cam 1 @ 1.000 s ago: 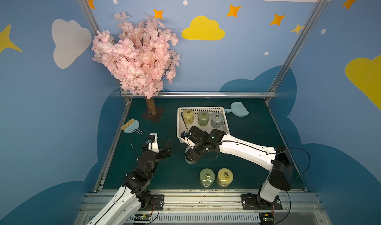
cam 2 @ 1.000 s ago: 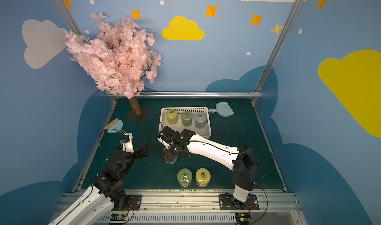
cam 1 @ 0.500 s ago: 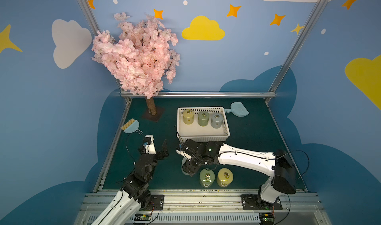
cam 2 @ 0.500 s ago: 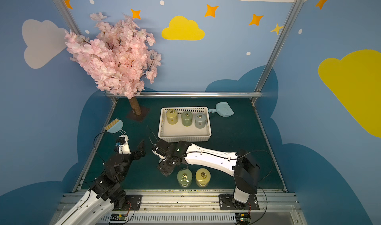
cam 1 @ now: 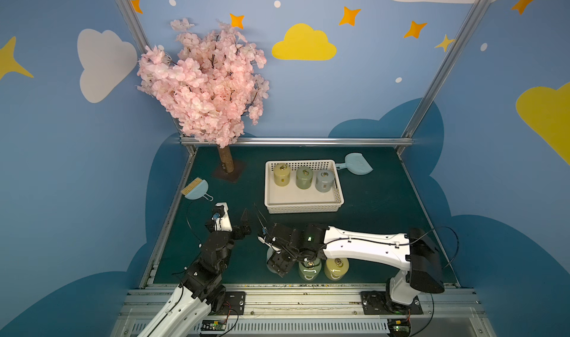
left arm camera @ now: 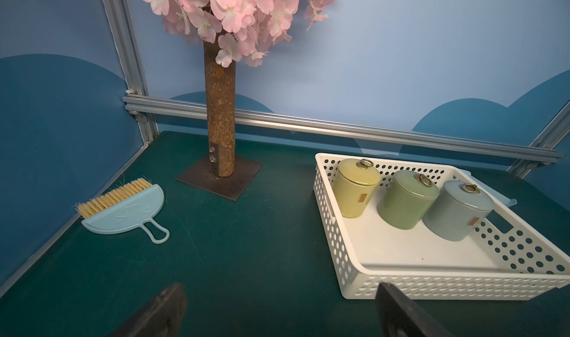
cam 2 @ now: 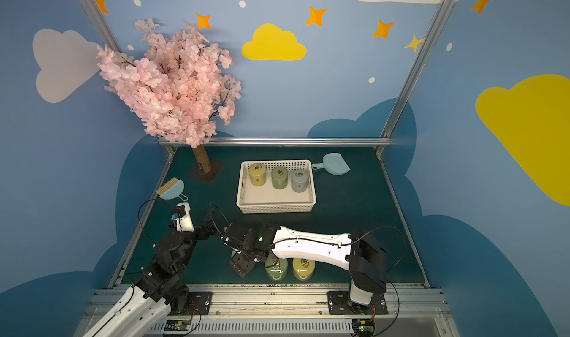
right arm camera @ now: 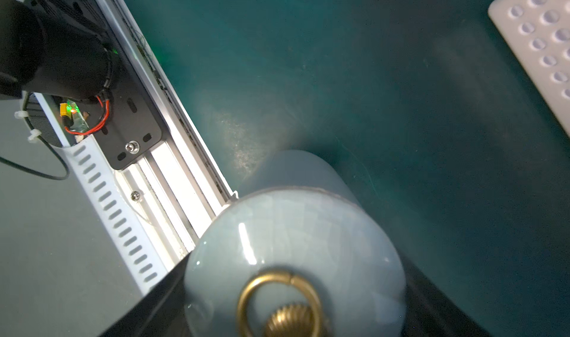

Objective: Take the tea canister out of the basket
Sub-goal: Place the tea canister at the center of the board.

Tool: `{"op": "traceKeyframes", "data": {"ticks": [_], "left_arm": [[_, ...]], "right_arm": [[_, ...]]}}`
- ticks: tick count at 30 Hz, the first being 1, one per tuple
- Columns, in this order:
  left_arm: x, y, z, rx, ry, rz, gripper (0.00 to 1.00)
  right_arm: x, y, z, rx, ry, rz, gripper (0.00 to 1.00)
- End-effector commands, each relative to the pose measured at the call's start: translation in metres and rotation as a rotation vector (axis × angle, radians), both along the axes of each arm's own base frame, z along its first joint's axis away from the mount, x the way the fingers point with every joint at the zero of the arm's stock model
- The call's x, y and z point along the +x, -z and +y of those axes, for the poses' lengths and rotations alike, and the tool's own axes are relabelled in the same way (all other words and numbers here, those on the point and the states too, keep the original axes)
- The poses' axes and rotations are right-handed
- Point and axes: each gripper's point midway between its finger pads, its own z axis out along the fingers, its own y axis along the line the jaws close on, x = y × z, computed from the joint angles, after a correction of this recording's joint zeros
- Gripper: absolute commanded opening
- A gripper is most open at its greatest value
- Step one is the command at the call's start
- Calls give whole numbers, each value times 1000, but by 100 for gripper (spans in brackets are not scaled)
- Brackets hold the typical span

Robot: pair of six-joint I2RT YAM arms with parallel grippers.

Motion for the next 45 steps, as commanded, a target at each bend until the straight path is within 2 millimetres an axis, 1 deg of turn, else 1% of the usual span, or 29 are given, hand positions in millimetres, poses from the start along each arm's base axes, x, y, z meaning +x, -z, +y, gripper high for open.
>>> {"op": "traceKeyframes", "data": {"ticks": [1, 10, 25, 27, 34, 39, 41, 45], "left_arm": [[-2, 2, 6, -5, -30, -3, 100], [-2, 3, 6, -9, -29, -5, 100], [-2, 4, 6, -6, -26, -4, 100], [-2, 4, 6, -8, -26, -4, 100], [-2, 4, 6, -8, -24, -4, 100], [-2, 4, 5, -7, -21, -5, 100], [-2, 3, 4, -10, -18, -6, 100], [-2, 3, 4, -9, -17, -6, 100]], "right_arm": [[1, -5, 12, 44, 16, -29, 56], [-4, 14, 8, -17, 16, -35, 56], [-3, 37, 5, -75, 23, -37, 57], [-3, 38, 5, -78, 28, -35, 60], [-3, 42, 1, -96, 42, -30, 80], [-3, 38, -1, -94, 46, -30, 90], [-3, 34, -1, -89, 45, -31, 98], [-3, 23, -1, -74, 42, -30, 98]]}}
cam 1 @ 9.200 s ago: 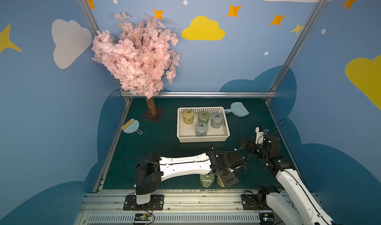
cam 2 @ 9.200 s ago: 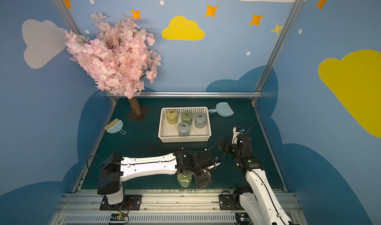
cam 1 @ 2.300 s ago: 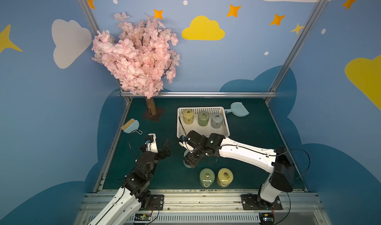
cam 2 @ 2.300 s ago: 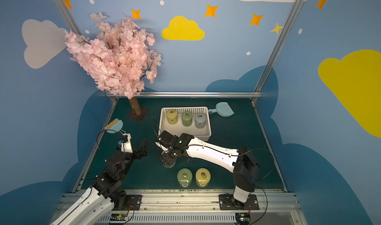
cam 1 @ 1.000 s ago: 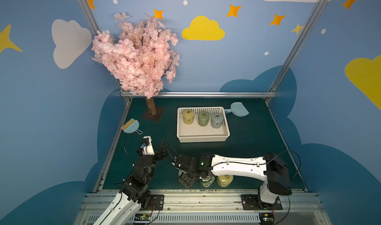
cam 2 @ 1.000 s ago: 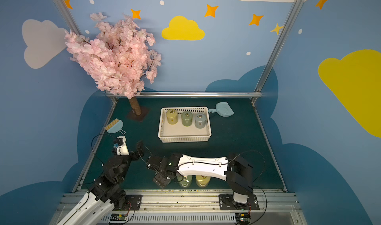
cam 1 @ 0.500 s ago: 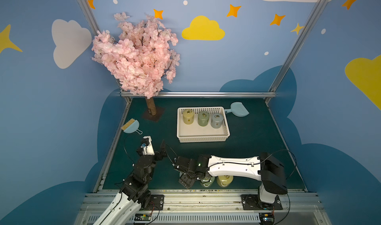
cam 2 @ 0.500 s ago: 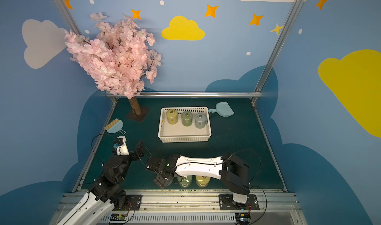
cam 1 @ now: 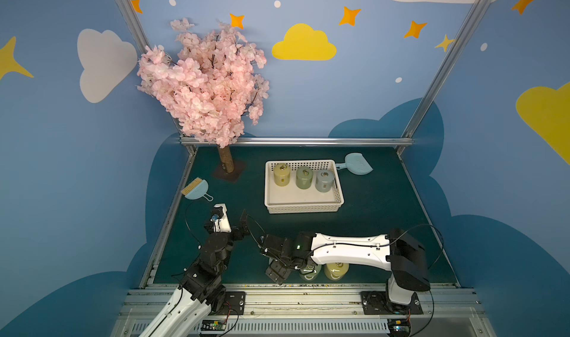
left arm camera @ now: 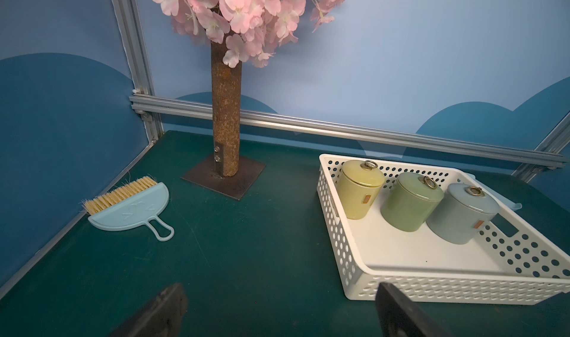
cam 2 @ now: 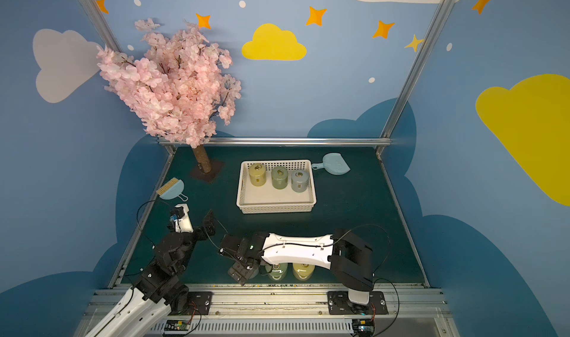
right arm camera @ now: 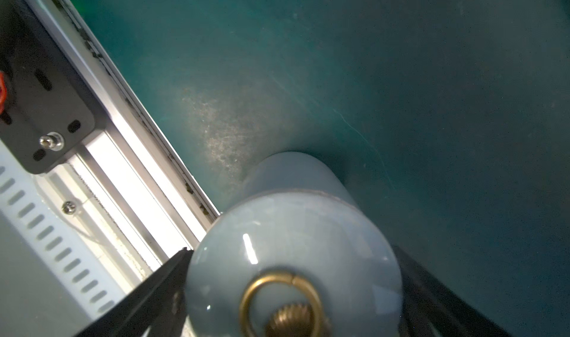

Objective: Take the tea canister out of the basket
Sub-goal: Place the tea canister at the center of the board, then pick up the tea canister from the basket.

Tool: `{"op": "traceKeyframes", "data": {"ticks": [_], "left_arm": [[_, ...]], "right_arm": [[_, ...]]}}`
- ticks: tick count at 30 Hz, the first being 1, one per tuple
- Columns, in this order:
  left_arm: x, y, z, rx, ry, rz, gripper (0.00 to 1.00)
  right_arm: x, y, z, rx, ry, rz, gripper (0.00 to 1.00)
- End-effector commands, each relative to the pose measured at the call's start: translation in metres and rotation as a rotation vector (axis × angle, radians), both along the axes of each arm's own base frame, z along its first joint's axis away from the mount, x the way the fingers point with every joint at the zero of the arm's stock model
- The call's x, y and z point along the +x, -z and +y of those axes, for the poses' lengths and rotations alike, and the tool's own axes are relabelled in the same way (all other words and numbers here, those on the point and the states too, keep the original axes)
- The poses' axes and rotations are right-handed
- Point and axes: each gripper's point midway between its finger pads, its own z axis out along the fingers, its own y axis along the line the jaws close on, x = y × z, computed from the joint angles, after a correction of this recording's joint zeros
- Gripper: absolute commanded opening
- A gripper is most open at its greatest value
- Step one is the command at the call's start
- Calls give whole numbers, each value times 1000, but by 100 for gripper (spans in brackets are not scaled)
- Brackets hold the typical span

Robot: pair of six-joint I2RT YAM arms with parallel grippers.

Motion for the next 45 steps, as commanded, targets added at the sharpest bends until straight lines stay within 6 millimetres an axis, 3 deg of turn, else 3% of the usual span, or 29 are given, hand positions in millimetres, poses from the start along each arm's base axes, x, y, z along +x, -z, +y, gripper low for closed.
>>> {"op": "traceKeyframes", "data": {"ticks": [1, 11, 15, 21, 31, 39, 45], "left_arm": [[0, 1, 1, -2, -4, -1, 100], [-1, -1, -12, 3, 78, -15, 100], [-2, -2, -24, 14, 151, -31, 100], [1, -1, -45, 32, 255, -19, 100], [17, 0, -72, 11, 340, 70, 100], [34, -1, -77, -38, 307, 146, 100], [47, 12, -69, -91, 274, 197, 100]], "right_arm": [[0, -24, 5, 48, 0, -16, 98], [10, -73, -3, 138, 43, -17, 98], [24, -88, -13, 167, 89, -18, 98], [62, -108, -39, 211, 185, -43, 98], [134, -132, -104, 233, 350, -157, 98], [184, -140, -152, 227, 426, -208, 98], [224, -142, -177, 240, 467, -223, 98]]}}
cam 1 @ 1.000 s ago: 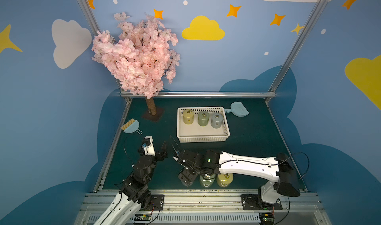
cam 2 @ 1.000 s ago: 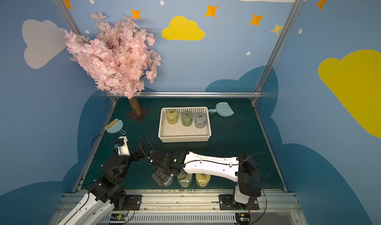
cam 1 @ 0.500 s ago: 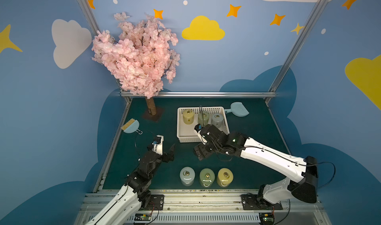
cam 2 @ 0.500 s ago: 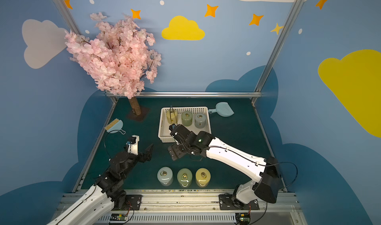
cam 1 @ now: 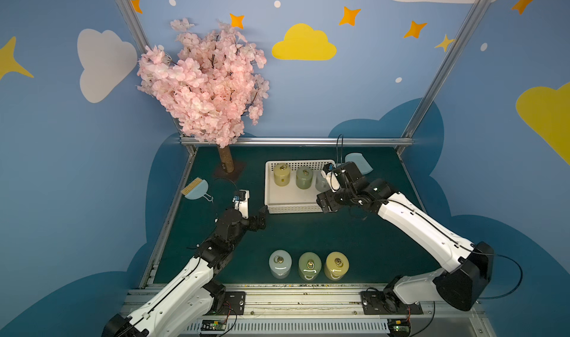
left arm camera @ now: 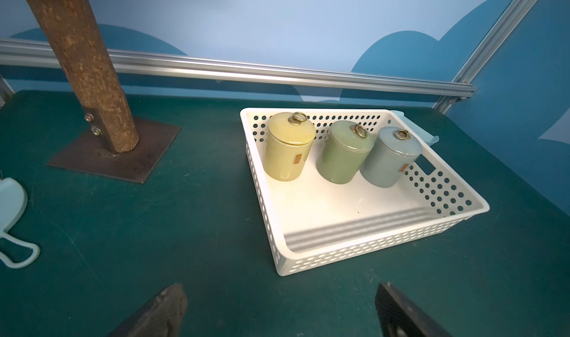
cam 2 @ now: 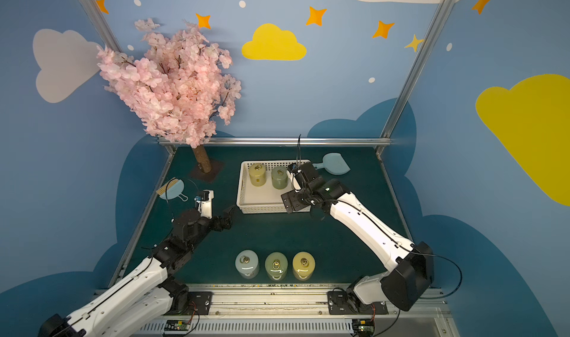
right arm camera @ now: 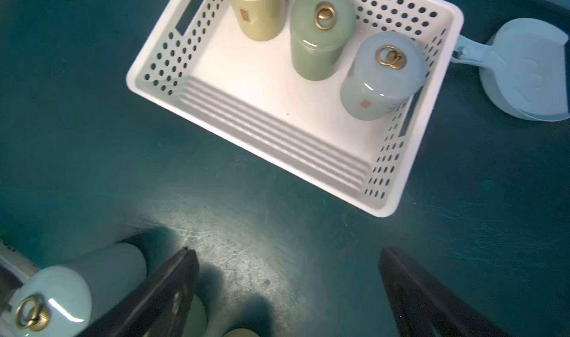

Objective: Take the tea canister out of the basket
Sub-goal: Pick up the tea canister from the basket.

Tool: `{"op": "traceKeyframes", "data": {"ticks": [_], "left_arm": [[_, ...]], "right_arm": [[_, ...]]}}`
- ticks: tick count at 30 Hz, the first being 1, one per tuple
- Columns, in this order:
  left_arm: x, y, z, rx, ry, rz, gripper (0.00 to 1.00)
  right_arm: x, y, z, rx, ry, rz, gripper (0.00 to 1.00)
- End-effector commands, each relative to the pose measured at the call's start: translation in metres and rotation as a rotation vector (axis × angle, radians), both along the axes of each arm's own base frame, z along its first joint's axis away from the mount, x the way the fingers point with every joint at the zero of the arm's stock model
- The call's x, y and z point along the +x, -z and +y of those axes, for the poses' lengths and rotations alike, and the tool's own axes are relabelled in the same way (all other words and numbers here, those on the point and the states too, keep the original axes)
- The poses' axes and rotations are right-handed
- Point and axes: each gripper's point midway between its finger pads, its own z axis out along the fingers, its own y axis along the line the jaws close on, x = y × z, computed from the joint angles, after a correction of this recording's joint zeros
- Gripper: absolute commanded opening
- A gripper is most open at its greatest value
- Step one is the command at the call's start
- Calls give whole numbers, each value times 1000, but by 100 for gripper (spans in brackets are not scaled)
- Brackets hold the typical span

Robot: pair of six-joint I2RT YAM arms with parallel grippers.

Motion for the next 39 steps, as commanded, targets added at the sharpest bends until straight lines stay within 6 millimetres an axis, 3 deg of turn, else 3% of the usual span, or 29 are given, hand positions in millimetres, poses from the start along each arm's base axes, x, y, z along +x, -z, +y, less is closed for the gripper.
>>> {"op": "traceKeyframes", "data": {"ticks": [1, 8, 21, 32, 39], "left_arm": [[7, -3, 1, -56, -9, -1, 100], [-1, 12, 7, -7, 0, -19, 100], [-8, 6, 11, -8, 0, -74, 100], [-11, 1, -8, -24, 115, -102, 100], [-9, 3, -8, -20, 113, -91, 100]], "right_arm": [[18, -6, -5, 13, -38, -25, 97], [60, 4, -21, 30, -27, -4, 97], [122, 39, -23, -47, -29, 33, 96], [150, 51, -13, -64, -67, 40, 95], [161, 66, -10, -88, -77, 61, 95]]}}
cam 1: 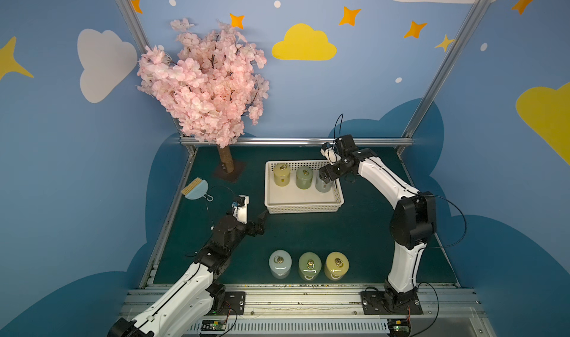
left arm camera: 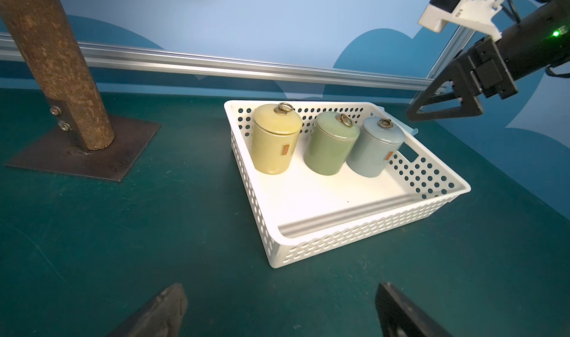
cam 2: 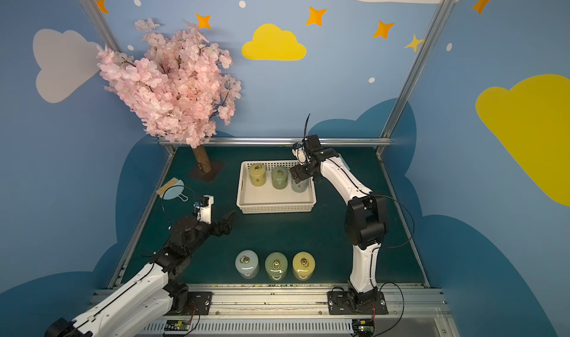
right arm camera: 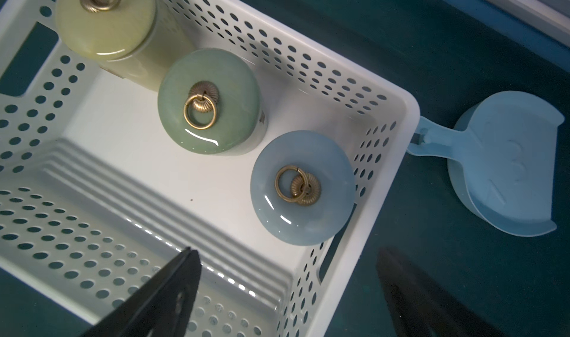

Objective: Take the tea canister out of the basket
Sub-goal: Pick up the tea canister from the basket.

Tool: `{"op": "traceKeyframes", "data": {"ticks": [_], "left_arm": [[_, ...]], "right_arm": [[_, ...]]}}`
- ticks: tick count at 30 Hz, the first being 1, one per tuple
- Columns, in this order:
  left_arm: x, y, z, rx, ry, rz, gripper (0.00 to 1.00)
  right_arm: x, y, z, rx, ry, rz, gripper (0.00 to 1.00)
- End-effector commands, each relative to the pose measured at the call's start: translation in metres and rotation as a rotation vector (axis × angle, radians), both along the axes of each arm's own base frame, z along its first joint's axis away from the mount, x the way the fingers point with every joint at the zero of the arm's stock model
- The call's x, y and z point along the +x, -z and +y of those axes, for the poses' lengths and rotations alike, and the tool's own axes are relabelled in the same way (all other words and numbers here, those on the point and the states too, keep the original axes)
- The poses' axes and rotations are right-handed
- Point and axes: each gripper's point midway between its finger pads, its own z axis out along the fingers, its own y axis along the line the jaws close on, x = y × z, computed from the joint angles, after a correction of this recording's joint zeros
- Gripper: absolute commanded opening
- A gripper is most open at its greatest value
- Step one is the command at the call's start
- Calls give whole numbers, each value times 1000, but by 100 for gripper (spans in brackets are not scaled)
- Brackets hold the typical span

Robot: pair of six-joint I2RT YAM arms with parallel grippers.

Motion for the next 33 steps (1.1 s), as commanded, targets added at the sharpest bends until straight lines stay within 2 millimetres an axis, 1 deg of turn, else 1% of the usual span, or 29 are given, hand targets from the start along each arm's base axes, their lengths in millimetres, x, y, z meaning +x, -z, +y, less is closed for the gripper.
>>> {"op": "traceKeyframes", "data": {"ticks": [1, 9, 19, 25, 33], "left_arm": [[2, -11, -2, -4, 13, -40, 100], [3, -10, 0, 1, 3, -39, 100], [4, -9, 0, 6, -2, -36, 100], [4, -8, 0, 7, -3, -35, 100], [4, -9, 1, 8, -6, -39, 100]], "right_arm": [[5, 5, -1, -14, -11, 13, 95], [21, 25, 0, -51, -13, 27, 95], [33, 49, 3, -81, -14, 54, 95], [36, 60, 5, -83, -20, 77, 94], [35, 68, 5, -91, -16, 97, 91]]}}
